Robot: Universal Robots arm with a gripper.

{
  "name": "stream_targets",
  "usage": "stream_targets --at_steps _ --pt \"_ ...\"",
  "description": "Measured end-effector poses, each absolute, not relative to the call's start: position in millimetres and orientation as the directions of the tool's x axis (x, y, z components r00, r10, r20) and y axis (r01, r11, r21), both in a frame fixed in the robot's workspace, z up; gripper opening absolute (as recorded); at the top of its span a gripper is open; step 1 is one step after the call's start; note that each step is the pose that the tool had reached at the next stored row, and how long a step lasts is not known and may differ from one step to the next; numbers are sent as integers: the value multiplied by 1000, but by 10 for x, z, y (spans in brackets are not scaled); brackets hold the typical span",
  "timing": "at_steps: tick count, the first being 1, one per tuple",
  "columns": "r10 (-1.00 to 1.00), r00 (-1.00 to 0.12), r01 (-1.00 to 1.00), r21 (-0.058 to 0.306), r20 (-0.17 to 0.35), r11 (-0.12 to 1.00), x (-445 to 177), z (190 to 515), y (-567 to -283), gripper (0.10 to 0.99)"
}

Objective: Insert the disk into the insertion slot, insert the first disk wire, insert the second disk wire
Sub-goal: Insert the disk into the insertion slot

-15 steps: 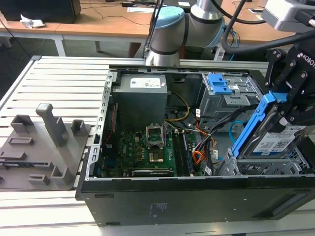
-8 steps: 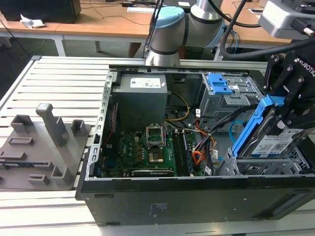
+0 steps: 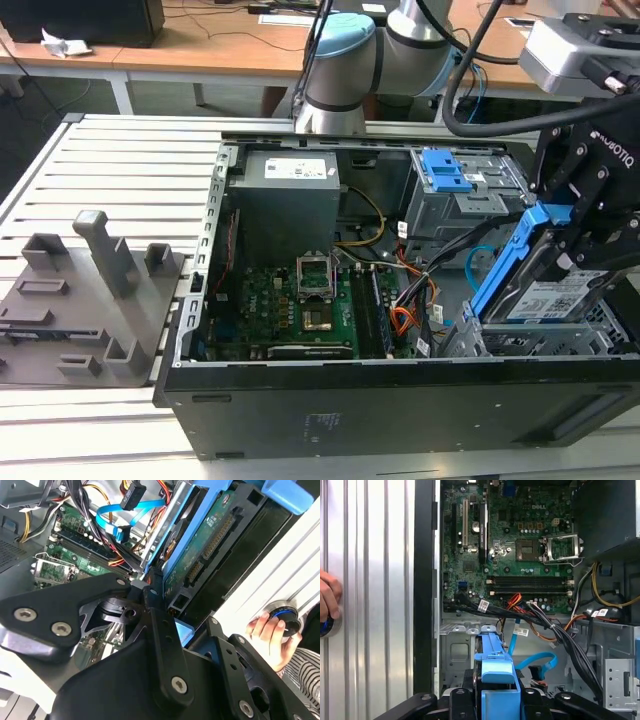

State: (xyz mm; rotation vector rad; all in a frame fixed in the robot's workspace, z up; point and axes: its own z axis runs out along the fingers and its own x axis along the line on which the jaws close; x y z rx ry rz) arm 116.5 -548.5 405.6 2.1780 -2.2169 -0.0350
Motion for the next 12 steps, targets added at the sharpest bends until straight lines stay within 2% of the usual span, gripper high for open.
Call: stream_targets --at_steps 12 --pt "-1000 -18 -999 40 8 18 1166 3986 -5485 365"
